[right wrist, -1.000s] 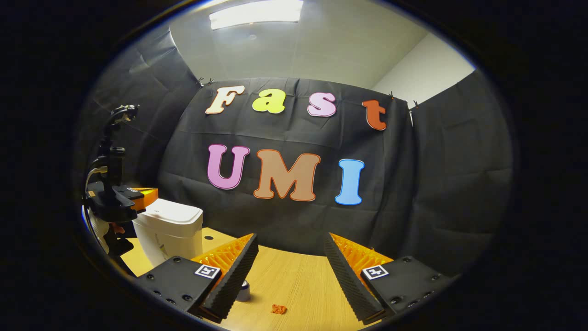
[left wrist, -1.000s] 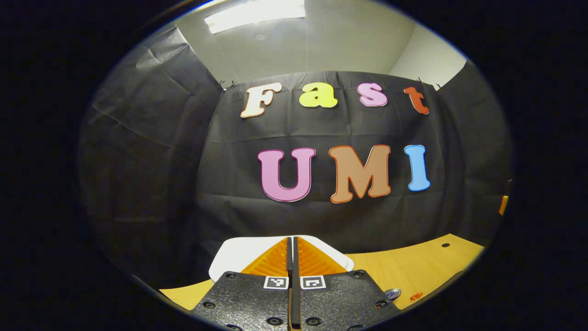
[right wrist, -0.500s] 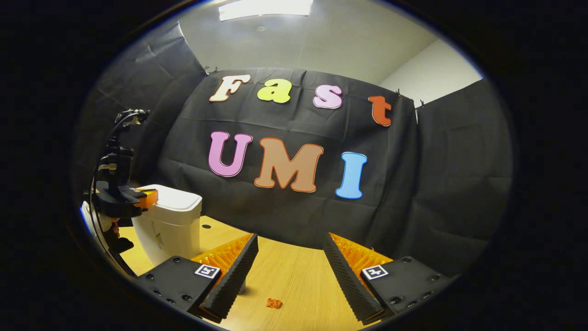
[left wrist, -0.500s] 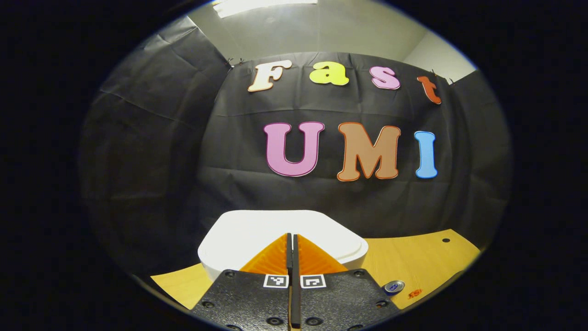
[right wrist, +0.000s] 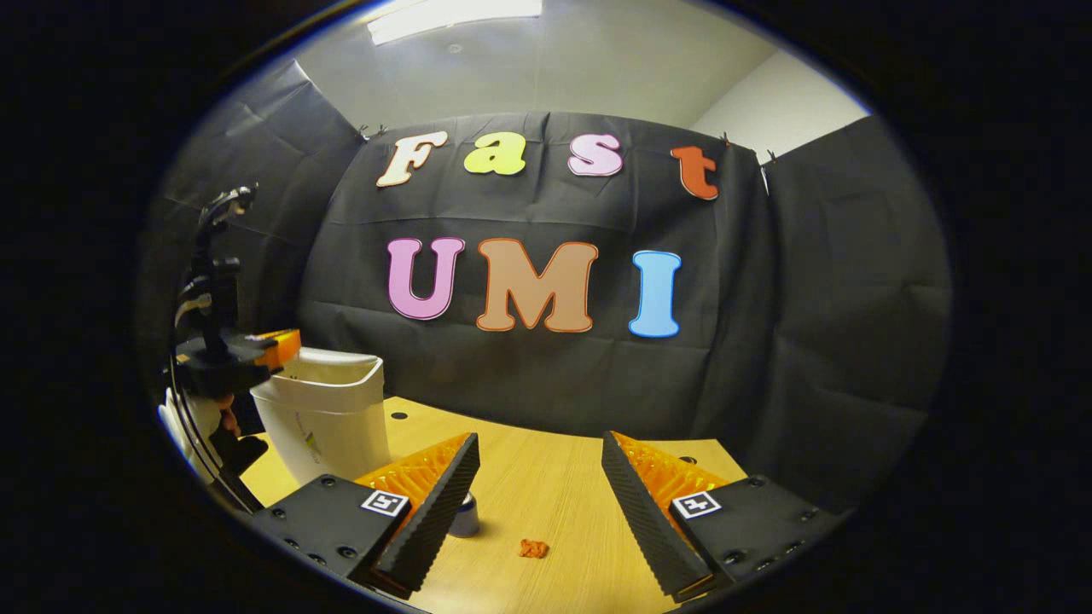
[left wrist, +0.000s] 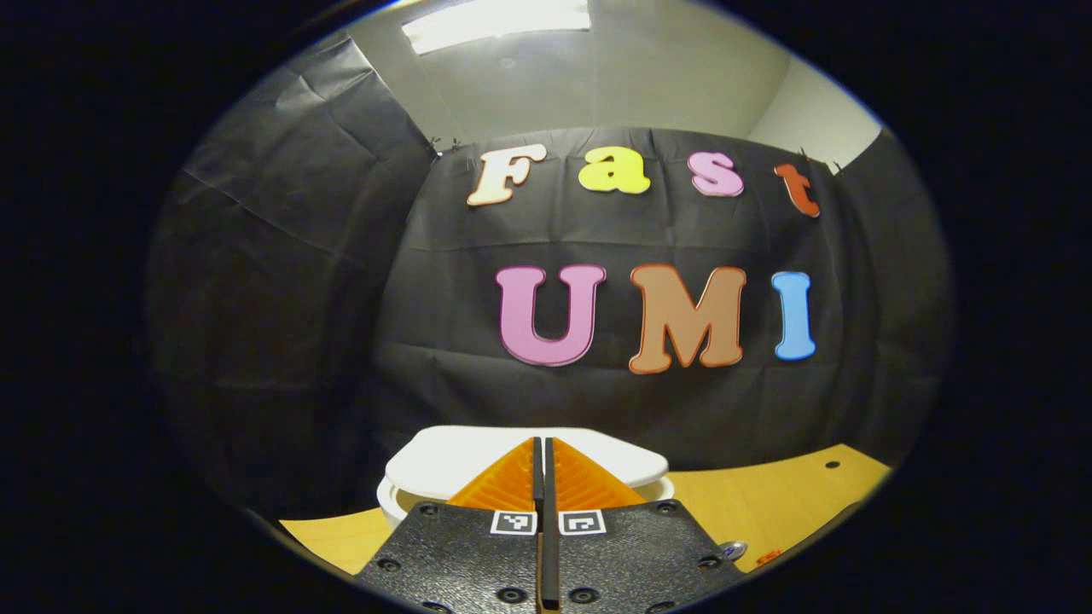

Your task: Press the lid of the desktop garbage bin to open it, pick up the crumpled paper on the desktop and throw it into the bin, then pick up the pop can on the desktop and drop it into the bin, and finally close the garbage bin lid.

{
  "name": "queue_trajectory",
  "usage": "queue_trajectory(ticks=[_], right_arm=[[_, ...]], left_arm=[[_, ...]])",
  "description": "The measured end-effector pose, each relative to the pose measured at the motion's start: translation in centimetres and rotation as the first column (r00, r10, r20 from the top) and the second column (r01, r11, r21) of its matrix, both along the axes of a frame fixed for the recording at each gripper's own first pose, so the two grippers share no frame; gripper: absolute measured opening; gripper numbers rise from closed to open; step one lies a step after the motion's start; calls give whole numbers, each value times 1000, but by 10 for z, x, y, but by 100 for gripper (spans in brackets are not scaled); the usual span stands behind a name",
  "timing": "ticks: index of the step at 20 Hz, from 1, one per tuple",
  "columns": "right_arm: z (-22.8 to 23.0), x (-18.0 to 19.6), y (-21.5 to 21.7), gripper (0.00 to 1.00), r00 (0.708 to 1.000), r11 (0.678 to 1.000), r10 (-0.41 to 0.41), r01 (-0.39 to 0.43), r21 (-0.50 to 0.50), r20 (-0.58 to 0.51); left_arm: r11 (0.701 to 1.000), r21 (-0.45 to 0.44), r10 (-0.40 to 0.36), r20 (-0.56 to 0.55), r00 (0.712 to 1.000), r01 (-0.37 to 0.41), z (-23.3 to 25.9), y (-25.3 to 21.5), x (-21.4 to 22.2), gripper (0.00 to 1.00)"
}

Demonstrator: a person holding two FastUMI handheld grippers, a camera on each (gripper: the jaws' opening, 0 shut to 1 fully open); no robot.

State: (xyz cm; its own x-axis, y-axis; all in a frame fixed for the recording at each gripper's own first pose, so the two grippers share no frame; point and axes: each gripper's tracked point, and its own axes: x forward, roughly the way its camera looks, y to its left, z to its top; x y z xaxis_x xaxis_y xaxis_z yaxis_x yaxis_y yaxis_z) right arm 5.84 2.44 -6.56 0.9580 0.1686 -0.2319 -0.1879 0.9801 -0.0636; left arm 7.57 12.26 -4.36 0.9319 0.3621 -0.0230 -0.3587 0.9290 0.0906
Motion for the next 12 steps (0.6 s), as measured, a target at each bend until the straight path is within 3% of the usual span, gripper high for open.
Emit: queue_trajectory(ticks=[2, 6, 7, 10, 12], right_arm=[[-14, 1, -1, 96, 1000, 1000, 2, -2, 4, -31], [-46, 8, -5, 100, 996, 998, 8, -13, -53, -86], [-58, 11, -4, 96, 995, 998, 17, -24, -66, -100], [-102, 21, 0, 100, 980, 994, 53, -69, -81, -189], [-129, 30, 4, 96, 967, 993, 77, -97, -72, -242]], left_arm=[[998, 33, -45, 27, 999, 45, 20, -11, 6, 0], [988, -13, -152, 64, 986, 153, 41, -46, 4, 0], [985, -26, -170, 63, 983, 172, 41, -52, 1, 0], [976, -48, -210, 61, 976, 213, 43, -67, -13, 0], [972, -49, -226, 57, 973, 228, 41, -73, -21, 0]])
